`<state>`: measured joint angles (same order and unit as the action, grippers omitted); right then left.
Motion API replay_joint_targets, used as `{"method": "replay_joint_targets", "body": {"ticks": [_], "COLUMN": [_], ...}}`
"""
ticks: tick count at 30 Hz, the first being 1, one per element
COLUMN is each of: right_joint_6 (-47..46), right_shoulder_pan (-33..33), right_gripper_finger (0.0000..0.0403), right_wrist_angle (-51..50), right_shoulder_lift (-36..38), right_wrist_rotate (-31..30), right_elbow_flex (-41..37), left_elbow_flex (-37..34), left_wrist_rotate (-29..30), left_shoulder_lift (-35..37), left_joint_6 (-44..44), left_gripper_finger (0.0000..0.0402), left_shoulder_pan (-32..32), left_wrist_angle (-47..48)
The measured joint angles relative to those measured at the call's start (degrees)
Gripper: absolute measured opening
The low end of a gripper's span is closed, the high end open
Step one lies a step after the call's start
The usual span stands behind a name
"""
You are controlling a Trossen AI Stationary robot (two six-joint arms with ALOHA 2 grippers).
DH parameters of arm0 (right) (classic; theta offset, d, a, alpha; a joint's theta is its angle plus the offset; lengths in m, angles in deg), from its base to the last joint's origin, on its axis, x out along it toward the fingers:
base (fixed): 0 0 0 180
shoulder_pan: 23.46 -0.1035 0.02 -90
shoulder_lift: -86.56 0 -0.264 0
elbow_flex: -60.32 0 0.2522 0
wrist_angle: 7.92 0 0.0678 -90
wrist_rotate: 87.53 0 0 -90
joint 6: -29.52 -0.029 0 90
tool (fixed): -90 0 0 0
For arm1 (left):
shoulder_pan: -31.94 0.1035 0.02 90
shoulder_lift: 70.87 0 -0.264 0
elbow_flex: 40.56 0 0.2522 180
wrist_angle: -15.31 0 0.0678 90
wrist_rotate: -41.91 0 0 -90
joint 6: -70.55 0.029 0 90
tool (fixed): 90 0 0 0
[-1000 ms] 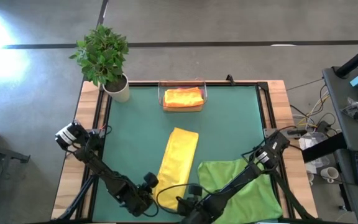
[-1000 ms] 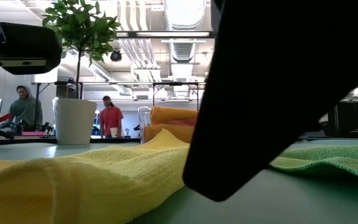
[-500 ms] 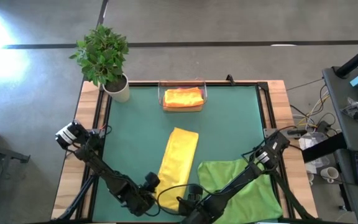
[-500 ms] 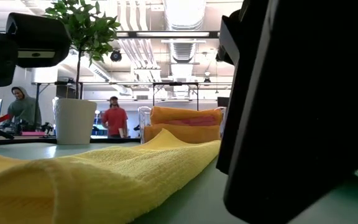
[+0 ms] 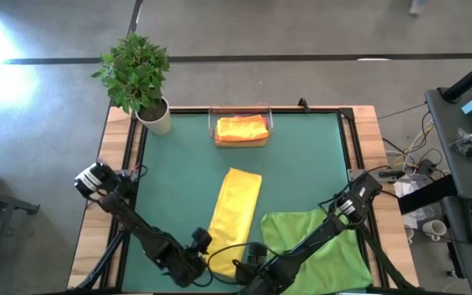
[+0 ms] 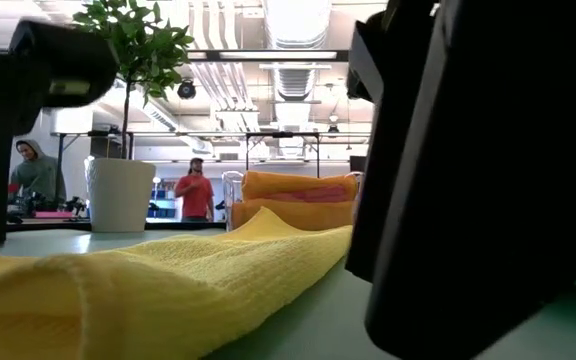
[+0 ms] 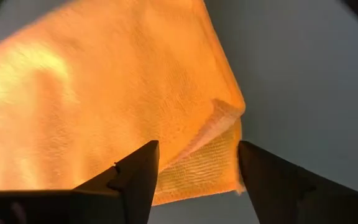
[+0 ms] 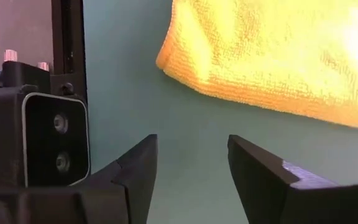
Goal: Fold microfiber towels
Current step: Fold the yellow microfiber cloth
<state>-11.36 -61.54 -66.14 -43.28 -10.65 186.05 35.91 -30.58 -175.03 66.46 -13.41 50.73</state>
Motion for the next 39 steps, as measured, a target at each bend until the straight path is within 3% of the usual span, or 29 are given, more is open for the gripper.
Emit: {"method": "replay_joint_targets", "body": {"ticks": [10, 26, 30, 36, 39], "right_joint_6": [16.46, 21.96, 21.88, 21.84, 20.89], "right_shoulder_pan": [1.25, 3.71, 3.79, 4.22, 4.25], "right_gripper_finger": [0.0187, 0.0182, 0.0143, 0.0033, 0.0014], "right_wrist_angle": [8.3, 10.29, 10.91, 10.87, 10.74], "right_shoulder_lift": [-1.23, -1.55, -1.53, -1.53, -1.53], "right_wrist_rotate": [-2.01, 0.05, 0.49, 0.62, 0.3], "right_elbow_flex": [-0.22, -2.49, -2.91, -2.8, -2.8], "left_elbow_flex": [0.25, -0.34, -0.34, -0.25, 0.59], "left_wrist_rotate": [-0.15, 1.01, 1.02, 0.99, 0.39], "left_shoulder_lift": [-2.1, -2.1, -2.1, -2.1, -2.12], "left_joint_6": [2.9, 3.05, 3.03, 2.94, 1.96], "left_gripper_finger": [0.019, 0.0023, 0.0004, 0.0005, 0.0005], "left_shoulder_pan": [0.24, 0.73, 0.76, 0.76, 0.76], "left_wrist_angle": [-0.51, -0.1, -0.12, -0.14, -0.16]}}
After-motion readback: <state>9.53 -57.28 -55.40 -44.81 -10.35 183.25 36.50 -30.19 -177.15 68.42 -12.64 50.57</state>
